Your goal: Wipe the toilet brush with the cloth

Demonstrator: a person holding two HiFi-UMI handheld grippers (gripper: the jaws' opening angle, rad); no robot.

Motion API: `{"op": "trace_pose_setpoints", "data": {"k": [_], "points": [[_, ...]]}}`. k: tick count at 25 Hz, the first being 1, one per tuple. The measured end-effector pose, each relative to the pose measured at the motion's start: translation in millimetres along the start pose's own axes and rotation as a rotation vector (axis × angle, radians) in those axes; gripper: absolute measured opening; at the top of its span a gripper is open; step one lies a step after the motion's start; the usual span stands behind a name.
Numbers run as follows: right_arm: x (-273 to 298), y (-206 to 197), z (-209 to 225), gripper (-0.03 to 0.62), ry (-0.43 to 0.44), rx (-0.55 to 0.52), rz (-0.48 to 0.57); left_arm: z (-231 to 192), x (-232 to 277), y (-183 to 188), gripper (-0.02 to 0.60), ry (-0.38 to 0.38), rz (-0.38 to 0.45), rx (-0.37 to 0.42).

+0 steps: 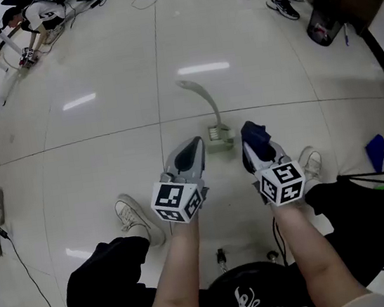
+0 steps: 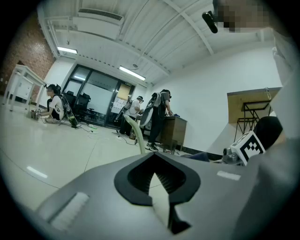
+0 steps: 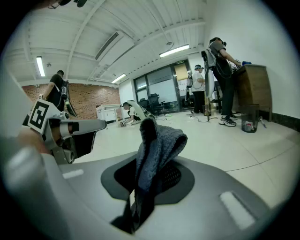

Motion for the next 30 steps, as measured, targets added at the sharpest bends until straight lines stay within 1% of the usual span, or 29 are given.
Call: {"op": "trace_pose_setpoints", "data": {"k": [4,6,7,10,12,15,19,20,22,24,26,30], "points": [[39,-30,-13,0.066,0.095,-0.111,-0.066,-19,22,-29,0.006,-0.029,-0.079,0.03],[59,-46,-19,0.066,0.142,-0.144,-0.103,-36,33,-43,0.006,-0.029,-0.117,0.039],[67,-55,-22,0.066,0.165,-0.147,-0.124,-44,38,-51,0.006,-0.025,-0.134,0.031],[94,-83,-33,0.066,0.229,-0.136,-0.198,-64,50,-75,0.006,-0.012,-0.175,-0.027],[114,-101,-44,0.066,0.277,-0.14,-0.242,-74,60,-90,0.006,-0.017,-0.2,-0.053],[138,-118,-62,0.066,0.355,-0.134,-0.297,-78,74,-109,0.006,-0.051,-0.254,-0.062],[176,-116,-68,0.067,0.428,-0.12,-0.313,-77,104,-126,0.006,-0.123,-0.307,-0.053],[184,-114,-66,0.067,0.435,-0.099,-0.308,-78,110,-132,0.006,-0.131,-0.331,-0.041],[192,-111,-59,0.067,0.429,-0.013,-0.295,-78,118,-141,0.006,-0.136,-0.377,-0.016],[194,-113,-48,0.067,0.405,0.095,-0.286,-77,121,-145,0.006,-0.15,-0.399,-0.011],[193,-119,-39,0.067,0.39,0.176,-0.283,-78,121,-148,0.006,-0.156,-0.414,-0.01],[194,-127,-29,0.071,0.409,0.262,-0.278,-74,122,-147,0.006,-0.141,-0.427,0.067]]}}
Point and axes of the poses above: the fingertips, and each gripper's own axes: x forward along the fingers, z to its right, y out of its top, the point moved 3 cm from there along -x, backward along the fingers, and after that the axes turned 12 degrees about -z, right-handed, at the moved point
